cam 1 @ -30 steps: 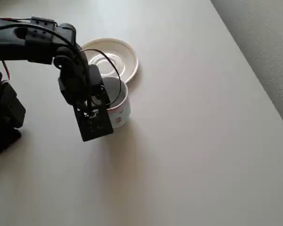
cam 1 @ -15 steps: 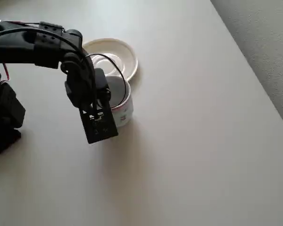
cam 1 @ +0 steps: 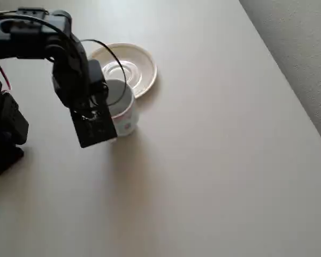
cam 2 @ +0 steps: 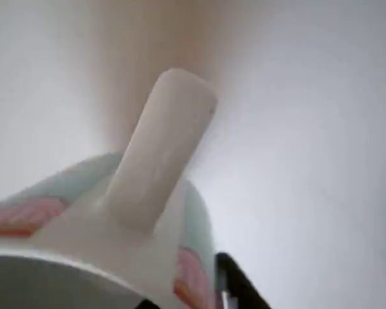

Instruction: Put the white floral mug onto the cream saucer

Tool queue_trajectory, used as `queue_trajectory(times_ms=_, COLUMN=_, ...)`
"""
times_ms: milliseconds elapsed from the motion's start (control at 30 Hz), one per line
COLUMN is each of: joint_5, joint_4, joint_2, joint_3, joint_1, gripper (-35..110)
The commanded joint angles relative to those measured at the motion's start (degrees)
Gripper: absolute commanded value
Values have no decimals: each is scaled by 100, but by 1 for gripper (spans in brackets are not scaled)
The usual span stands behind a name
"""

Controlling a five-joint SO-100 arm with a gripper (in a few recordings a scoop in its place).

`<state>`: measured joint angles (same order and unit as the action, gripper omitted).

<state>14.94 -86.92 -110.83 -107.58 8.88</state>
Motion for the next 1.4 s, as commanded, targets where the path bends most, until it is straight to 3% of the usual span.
queue_trajectory(times_ms=0, joint_5=-158, joint_4=-659, joint_2=-1055, joint_3=1028, joint_1=-316, gripper=-2)
queue_trajectory(times_ms=267, joint_5=-360, joint_4=-1134, joint_2=-1055, joint_3=1863, joint_1=-1134, gripper=-2)
queue_trajectory(times_ms=667, joint_5=-729, joint_4=-510, joint_2=-158, joint_3=1793, joint_1=-2575, gripper=-2)
queue_trajectory(times_ms=1367, joint_5=-492, joint_4=1037, joint_2=1310, joint_3=1213, joint_1=-2707, gripper=-2)
